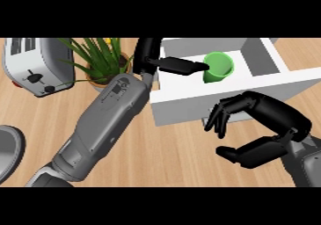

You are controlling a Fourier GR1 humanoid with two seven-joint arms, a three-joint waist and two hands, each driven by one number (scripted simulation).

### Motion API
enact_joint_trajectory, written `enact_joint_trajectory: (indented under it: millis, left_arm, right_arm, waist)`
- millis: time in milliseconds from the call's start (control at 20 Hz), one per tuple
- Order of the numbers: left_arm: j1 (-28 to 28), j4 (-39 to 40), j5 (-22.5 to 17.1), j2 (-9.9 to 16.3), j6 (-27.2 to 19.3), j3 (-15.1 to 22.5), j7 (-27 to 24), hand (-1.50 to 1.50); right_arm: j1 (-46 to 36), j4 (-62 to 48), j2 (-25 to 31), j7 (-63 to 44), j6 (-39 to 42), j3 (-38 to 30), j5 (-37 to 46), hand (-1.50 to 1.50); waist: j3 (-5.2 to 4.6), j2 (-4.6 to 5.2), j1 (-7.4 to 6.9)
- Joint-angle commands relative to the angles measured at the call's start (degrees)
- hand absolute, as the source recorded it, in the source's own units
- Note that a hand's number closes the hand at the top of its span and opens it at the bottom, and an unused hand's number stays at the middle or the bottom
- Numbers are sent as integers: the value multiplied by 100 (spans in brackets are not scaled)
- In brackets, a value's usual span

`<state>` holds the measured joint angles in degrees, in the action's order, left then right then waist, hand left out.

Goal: Pick up the cup, place it into the drawer and close the drawer

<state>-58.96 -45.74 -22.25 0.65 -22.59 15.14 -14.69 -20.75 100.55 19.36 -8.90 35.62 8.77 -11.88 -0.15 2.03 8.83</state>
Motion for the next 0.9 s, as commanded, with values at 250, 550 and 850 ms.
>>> enact_joint_trajectory:
  millis: [250, 550, 850]
  left_arm:
    - [-252, 728, -679, -64, 203, -346, -848, -150]
    - [76, 623, -933, 76, 696, -370, -1009, -150]
    - [369, 358, -1105, 307, 876, -466, -1141, -150]
  right_arm:
    - [416, -378, 381, 554, -510, 592, 2474, -150]
    - [105, -1919, 117, 877, -1147, 898, 3393, -150]
    - [-309, -3795, -98, 1842, -1587, 1265, 4108, 150]
  waist:
    - [23, -66, -598]
    - [19, -133, -1031]
    - [26, -118, -1164]
